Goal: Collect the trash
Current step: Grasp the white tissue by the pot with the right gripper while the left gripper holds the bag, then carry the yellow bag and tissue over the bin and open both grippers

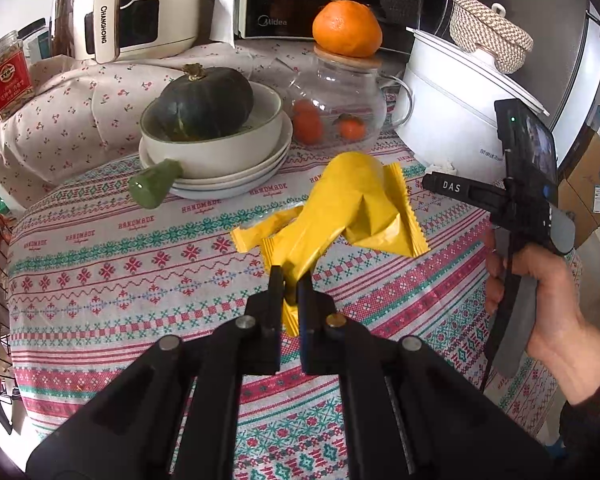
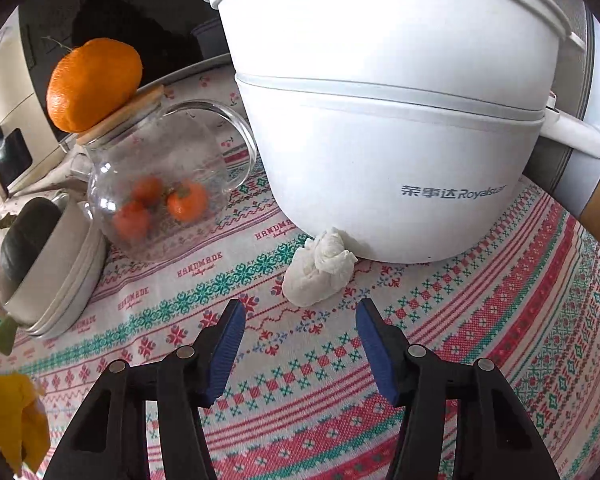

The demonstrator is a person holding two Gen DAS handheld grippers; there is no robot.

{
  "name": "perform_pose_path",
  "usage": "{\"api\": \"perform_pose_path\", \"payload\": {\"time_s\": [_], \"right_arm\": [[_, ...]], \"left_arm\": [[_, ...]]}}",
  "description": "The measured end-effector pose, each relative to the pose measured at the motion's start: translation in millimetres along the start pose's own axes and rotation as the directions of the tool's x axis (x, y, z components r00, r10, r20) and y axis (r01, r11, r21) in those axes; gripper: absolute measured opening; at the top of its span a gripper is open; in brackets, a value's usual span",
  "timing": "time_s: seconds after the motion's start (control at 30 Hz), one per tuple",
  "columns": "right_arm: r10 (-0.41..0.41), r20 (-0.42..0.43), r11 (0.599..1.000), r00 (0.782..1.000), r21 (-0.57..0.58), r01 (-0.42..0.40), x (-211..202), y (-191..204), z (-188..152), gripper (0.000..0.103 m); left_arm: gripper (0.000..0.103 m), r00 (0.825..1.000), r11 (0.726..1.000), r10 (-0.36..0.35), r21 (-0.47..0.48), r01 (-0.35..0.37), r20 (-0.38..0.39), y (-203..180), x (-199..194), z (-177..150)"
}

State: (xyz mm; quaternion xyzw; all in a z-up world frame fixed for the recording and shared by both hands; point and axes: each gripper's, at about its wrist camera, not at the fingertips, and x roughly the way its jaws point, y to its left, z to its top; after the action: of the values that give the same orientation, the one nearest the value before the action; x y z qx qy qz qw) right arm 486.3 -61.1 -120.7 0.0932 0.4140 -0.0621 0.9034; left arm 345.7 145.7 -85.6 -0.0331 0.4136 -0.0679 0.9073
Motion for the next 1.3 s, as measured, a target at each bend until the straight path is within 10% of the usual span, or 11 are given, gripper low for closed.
{"api": "perform_pose_path", "payload": {"time_s": [0.47, 1.3], "right_arm": [[-0.042, -0.019, 0.999, 0.999, -0.027, 0.042, 15.3, 3.6, 3.1, 0.028], [0.100, 0.044, 0.978, 0.994, -0.186, -0.090, -243.3, -105.3, -53.8, 0.028]], "left_arm": [[0.007, 0.999, 1.000, 0.016, -0.006, -0.016, -0.034, -2.5, 2.1, -4.1], [0.007, 0.998, 0.998, -0.059, 0.038, 0.058, 0.031, -122.8, -155.6, -49.5]]}}
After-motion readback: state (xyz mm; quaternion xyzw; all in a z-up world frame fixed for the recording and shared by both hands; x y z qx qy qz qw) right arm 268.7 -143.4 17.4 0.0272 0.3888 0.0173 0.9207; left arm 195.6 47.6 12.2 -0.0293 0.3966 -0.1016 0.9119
